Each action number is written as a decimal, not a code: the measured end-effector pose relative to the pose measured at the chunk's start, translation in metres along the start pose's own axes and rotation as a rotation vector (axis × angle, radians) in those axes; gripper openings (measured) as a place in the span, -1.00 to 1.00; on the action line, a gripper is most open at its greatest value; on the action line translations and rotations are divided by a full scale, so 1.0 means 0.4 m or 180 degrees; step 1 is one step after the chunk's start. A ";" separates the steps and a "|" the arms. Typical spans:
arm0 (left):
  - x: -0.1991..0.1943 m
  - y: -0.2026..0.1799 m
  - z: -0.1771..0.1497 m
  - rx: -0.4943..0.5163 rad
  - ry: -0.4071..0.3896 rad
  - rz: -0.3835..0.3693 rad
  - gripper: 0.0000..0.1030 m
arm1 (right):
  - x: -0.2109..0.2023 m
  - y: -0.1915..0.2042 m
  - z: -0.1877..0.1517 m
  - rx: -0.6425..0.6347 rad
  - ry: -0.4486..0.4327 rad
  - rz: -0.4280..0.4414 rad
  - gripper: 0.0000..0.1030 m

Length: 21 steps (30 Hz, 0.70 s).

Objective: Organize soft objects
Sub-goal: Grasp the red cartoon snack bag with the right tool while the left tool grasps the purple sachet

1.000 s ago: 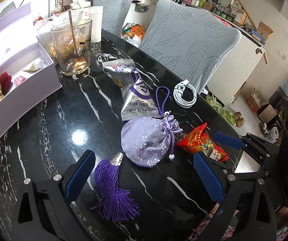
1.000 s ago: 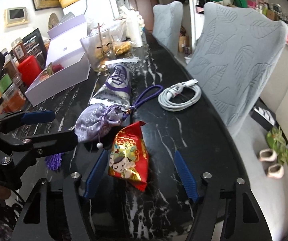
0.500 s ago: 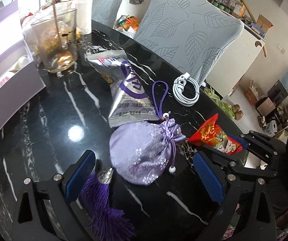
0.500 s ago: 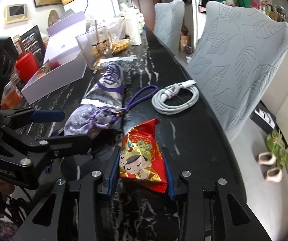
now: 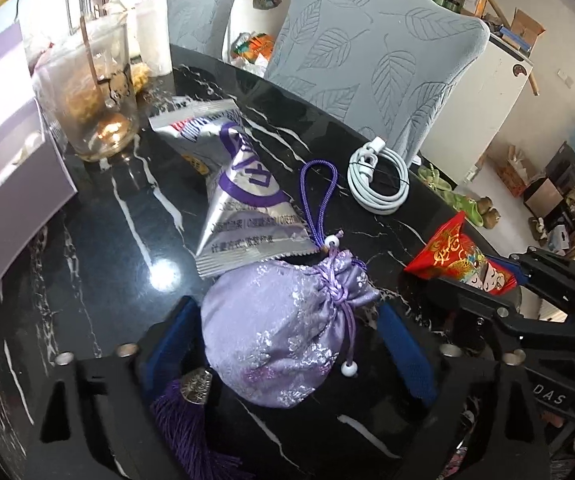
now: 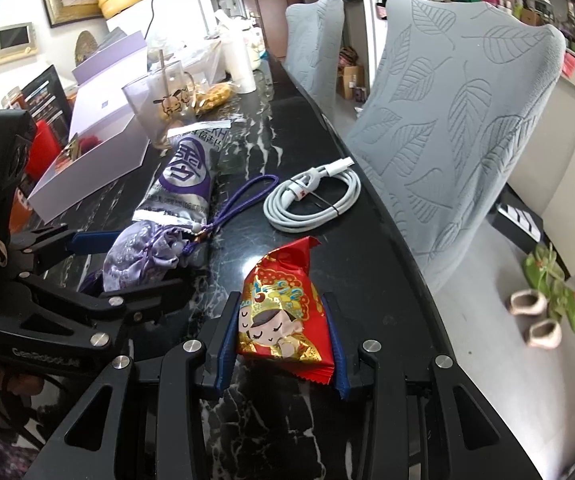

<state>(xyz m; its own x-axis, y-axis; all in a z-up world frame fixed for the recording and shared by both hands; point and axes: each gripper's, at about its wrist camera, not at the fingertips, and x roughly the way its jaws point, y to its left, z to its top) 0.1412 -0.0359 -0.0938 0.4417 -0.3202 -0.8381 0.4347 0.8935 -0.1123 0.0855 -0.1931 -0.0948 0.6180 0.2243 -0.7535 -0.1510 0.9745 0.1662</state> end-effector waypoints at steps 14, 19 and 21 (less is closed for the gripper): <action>-0.046 0.004 -0.019 -0.0091 -0.0101 -0.0039 0.23 | -0.009 0.012 0.004 -0.0003 -0.0045 0.0027 -0.27; -0.085 0.013 -0.028 -0.0119 -0.0218 -0.0021 0.23 | -0.013 0.037 0.007 -0.0061 -0.0087 0.0113 -0.27; -0.100 0.024 -0.033 -0.0154 -0.0254 0.0004 0.23 | -0.013 0.051 0.008 -0.0106 -0.0106 0.0146 -0.27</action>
<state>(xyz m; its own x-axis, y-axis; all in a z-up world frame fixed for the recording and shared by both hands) 0.1173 -0.0104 -0.0683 0.5041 -0.3414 -0.7933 0.3966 0.9075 -0.1385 0.0815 -0.1742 -0.0853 0.6352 0.2695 -0.7238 -0.2051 0.9624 0.1783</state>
